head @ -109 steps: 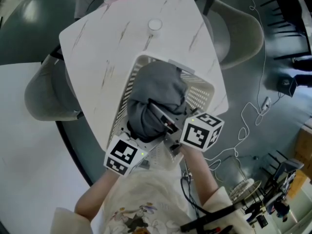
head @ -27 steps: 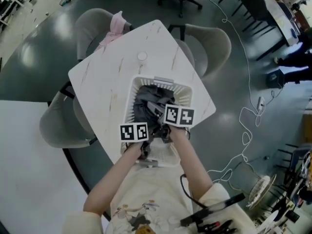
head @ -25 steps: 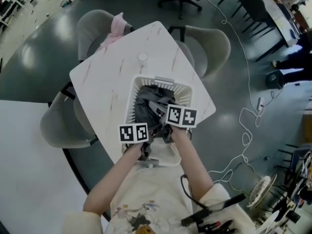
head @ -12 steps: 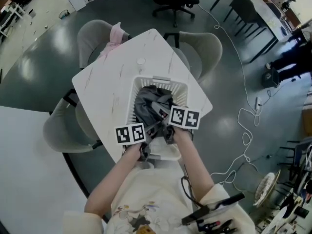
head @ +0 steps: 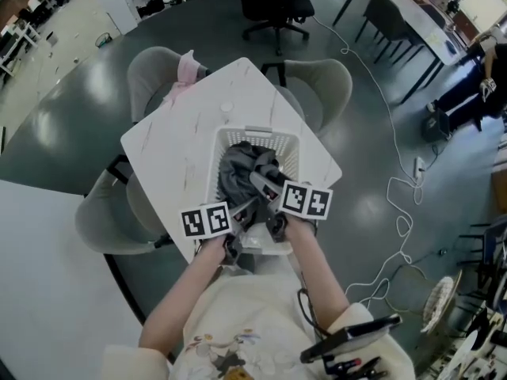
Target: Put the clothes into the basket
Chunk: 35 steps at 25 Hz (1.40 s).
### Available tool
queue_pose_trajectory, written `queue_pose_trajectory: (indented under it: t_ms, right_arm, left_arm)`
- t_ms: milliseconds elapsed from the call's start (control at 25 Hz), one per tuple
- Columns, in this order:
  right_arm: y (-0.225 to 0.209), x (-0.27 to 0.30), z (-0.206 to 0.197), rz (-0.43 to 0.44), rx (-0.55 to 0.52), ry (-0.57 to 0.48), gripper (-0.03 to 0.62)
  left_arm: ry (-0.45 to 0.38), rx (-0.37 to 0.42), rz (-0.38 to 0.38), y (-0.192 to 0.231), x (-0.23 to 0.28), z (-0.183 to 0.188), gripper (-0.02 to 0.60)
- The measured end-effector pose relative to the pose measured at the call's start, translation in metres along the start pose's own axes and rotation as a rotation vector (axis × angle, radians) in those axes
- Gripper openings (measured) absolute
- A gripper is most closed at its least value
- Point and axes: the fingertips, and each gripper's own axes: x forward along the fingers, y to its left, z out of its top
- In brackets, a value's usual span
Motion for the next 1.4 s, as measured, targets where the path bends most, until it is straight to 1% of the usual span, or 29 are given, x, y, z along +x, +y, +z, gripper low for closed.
queue_pose_trajectory:
  t_ms: [80, 240, 320, 400, 480, 520, 600, 640, 680, 760, 800, 840, 920, 1000, 1080, 1280, 1400]
  right_arm:
    - [0.003, -0.010, -0.003, 0.010, 0.017, -0.019, 0.397]
    - [0.009, -0.029, -0.008, 0.013, 0.042, -0.066, 0.397]
    - [0.013, -0.038, -0.009, 0.008, 0.043, -0.092, 0.397]
    - [0.016, -0.045, -0.011, 0.005, 0.044, -0.121, 0.396]
    - [0.019, -0.052, -0.015, 0.005, 0.032, -0.137, 0.396]
    - [0.021, -0.054, -0.018, 0.006, 0.017, -0.137, 0.396]
    - [0.027, -0.061, -0.023, 0.009, -0.015, -0.136, 0.386]
    - [0.031, -0.065, -0.024, 0.014, -0.023, -0.143, 0.377]
    - [0.036, -0.070, -0.026, 0.025, -0.026, -0.153, 0.359]
    - [0.047, -0.080, -0.030, 0.045, -0.028, -0.174, 0.268]
    - [0.051, -0.085, -0.034, 0.048, -0.038, -0.180, 0.236]
    - [0.055, -0.089, -0.039, 0.044, -0.056, -0.182, 0.209]
    - [0.059, -0.097, -0.052, 0.019, -0.112, -0.170, 0.182]
    - [0.063, -0.106, -0.062, -0.016, -0.173, -0.166, 0.126]
    - [0.067, -0.114, -0.068, -0.035, -0.202, -0.173, 0.110]
    - [0.068, -0.128, -0.090, -0.065, -0.208, -0.183, 0.098]
    - [0.070, -0.148, -0.103, -0.107, -0.246, -0.195, 0.087]
  left_arm:
    - [-0.007, 0.037, -0.005, -0.008, -0.005, 0.000, 0.448]
    - [0.005, 0.178, 0.025, -0.018, -0.014, -0.009, 0.440]
    - [-0.006, 0.236, 0.039, -0.024, -0.022, -0.012, 0.414]
    - [-0.034, 0.282, 0.057, -0.026, -0.032, -0.012, 0.352]
    - [-0.067, 0.303, 0.055, -0.029, -0.041, -0.012, 0.295]
    - [-0.085, 0.300, 0.044, -0.031, -0.045, -0.013, 0.250]
    - [-0.115, 0.280, 0.031, -0.033, -0.054, -0.016, 0.104]
    - [-0.125, 0.277, 0.034, -0.033, -0.059, -0.018, 0.045]
    - [-0.131, 0.280, 0.040, -0.032, -0.065, -0.021, 0.029]
    - [-0.141, 0.296, 0.049, -0.033, -0.075, -0.028, 0.014]
    - [-0.147, 0.305, 0.050, -0.034, -0.081, -0.031, 0.011]
    - [-0.152, 0.314, 0.051, -0.036, -0.086, -0.034, 0.011]
    - [-0.158, 0.333, 0.049, -0.038, -0.094, -0.042, 0.011]
    - [-0.161, 0.345, 0.046, -0.040, -0.102, -0.049, 0.011]
    - [-0.164, 0.362, 0.048, -0.041, -0.107, -0.056, 0.011]
    - [-0.161, 0.387, 0.033, -0.044, -0.117, -0.074, 0.011]
    - [-0.165, 0.393, 0.022, -0.049, -0.132, -0.084, 0.011]
